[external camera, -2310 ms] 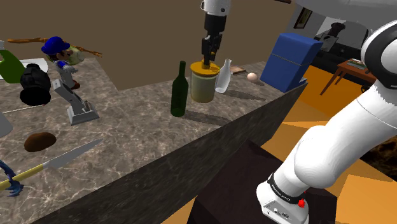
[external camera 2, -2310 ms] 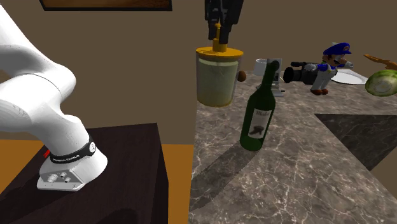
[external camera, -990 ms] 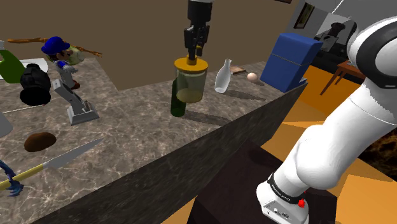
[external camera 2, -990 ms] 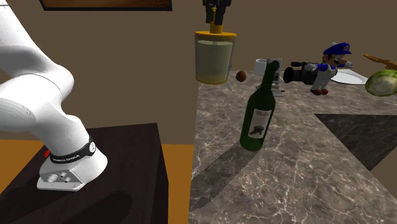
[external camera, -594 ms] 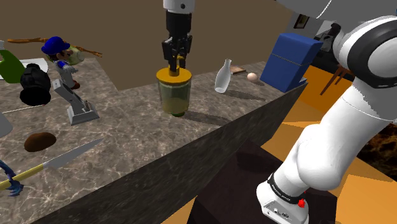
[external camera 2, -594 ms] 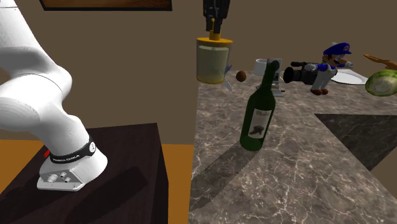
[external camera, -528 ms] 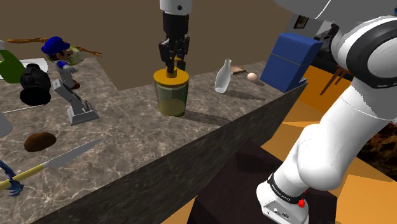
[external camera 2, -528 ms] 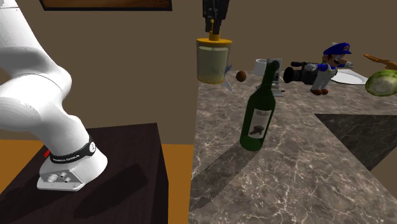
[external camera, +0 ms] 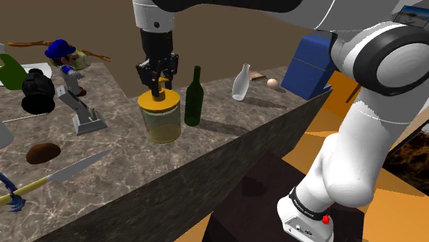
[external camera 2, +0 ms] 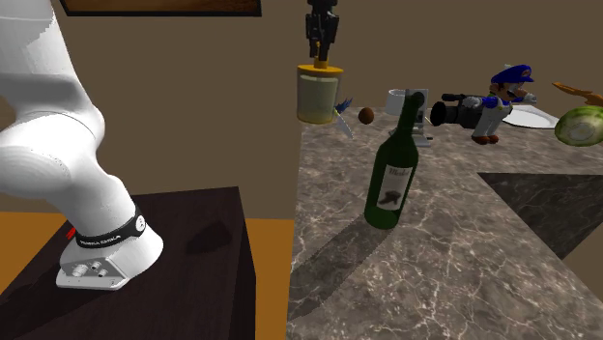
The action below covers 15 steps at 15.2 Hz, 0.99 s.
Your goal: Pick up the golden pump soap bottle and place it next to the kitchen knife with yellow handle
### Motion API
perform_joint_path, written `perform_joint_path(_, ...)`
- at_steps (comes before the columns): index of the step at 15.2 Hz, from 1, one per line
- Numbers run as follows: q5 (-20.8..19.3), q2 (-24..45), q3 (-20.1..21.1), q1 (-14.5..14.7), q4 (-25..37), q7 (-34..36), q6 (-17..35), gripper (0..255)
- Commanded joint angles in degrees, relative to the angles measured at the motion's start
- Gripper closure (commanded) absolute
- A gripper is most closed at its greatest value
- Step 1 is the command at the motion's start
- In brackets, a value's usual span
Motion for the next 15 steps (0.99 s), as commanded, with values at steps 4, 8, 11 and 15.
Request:
perform_joint_path(4,-1.88,7.41,1.93,3.9,6.17,5.67,0.96,255)
perform_joint_path(8,-3.77,14.39,2.92,7.6,13.2,9.8,0.62,255)
perform_joint_path(11,-5.4,20.83,3.25,10.97,20.68,12.63,-0.61,255)
perform_joint_path(15,-5.23,20.13,3.2,10.53,16.46,12.69,2.9,255)
